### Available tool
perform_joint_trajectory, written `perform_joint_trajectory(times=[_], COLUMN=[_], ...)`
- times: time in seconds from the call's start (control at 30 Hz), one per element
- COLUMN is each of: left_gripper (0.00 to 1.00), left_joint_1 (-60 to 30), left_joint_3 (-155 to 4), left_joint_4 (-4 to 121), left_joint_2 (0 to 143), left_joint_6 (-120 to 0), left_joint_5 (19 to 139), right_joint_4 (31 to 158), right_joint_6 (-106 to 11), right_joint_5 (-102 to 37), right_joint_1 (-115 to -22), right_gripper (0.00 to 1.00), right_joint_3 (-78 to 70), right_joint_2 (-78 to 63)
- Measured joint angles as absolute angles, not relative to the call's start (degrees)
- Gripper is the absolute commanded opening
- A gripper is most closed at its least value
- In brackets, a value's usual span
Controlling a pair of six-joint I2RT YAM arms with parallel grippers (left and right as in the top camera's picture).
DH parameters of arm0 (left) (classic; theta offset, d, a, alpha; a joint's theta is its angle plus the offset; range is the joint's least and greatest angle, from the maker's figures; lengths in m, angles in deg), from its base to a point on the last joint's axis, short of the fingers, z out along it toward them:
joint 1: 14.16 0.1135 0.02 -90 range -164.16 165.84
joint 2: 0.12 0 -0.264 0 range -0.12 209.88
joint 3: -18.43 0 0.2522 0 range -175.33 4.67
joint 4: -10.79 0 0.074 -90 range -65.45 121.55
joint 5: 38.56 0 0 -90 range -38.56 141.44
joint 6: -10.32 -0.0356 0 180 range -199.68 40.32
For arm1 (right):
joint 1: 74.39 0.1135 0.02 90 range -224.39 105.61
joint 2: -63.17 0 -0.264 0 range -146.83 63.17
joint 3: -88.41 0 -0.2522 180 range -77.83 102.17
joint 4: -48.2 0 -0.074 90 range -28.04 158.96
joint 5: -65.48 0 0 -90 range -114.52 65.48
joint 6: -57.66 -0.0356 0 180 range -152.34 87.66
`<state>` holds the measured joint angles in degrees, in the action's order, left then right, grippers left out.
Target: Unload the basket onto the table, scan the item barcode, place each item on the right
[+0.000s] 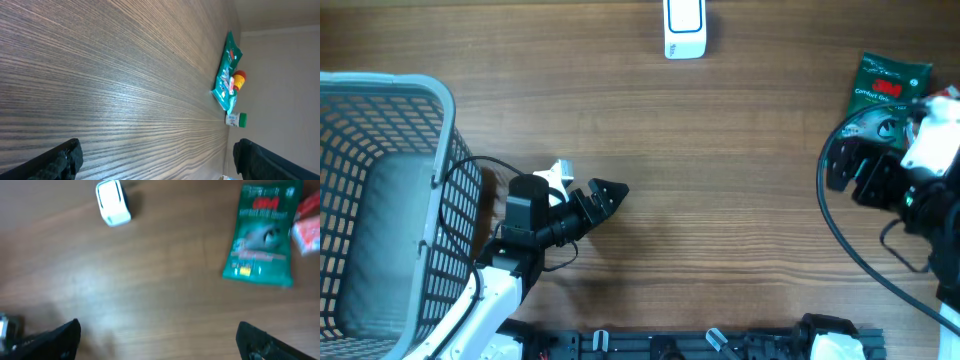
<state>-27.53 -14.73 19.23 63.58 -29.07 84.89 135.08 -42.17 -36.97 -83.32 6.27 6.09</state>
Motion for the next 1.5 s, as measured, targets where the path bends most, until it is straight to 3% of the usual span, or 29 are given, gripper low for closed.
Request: perform_joint_trajectory(times=[0.1,0.3,0.67,0.9,1.23,1.5], left_gripper=[1.0,1.0,1.0,1.0,1.0,1.0], left_joint_1=[-27.53,-27.53,-27.53,-27.53,-27.53,-27.53], left_joint_3=[-14.73,-14.73,-14.73,-14.73,-14.73,-14.73], left_joint_4=[19.23,19.23,19.23,19.23,19.23,19.23], left_joint_2=[63.58,63.58,63.58,63.58,63.58,63.58], left_joint_6=[-29.07,-29.07,-29.07,-29.07,-29.07,-29.07], left_joint_5=[84.89,84.87,84.87,84.89,84.87,84.89], right_joint_4=[136.59,132.81,129.38,110.52,71.0,52.24], right_joint_6=[-42.58,-32.2,-24.53,-24.7,-29.1,-35.59], right_joint_5=[-36.93,-44.12,-48.71,-50.83,-51.74,-51.42], right_joint_1=[-83.32,-83.32,-83.32,-81.88,-75.74,-75.61], right_gripper=[1.0,1.0,1.0,1.0,1.0,1.0], right_joint_3=[6.27,6.07,5.87,-5.78,-44.0,-64.94], right_joint_2=[6.0,8.43,30.13,41.5,58.22,61.8])
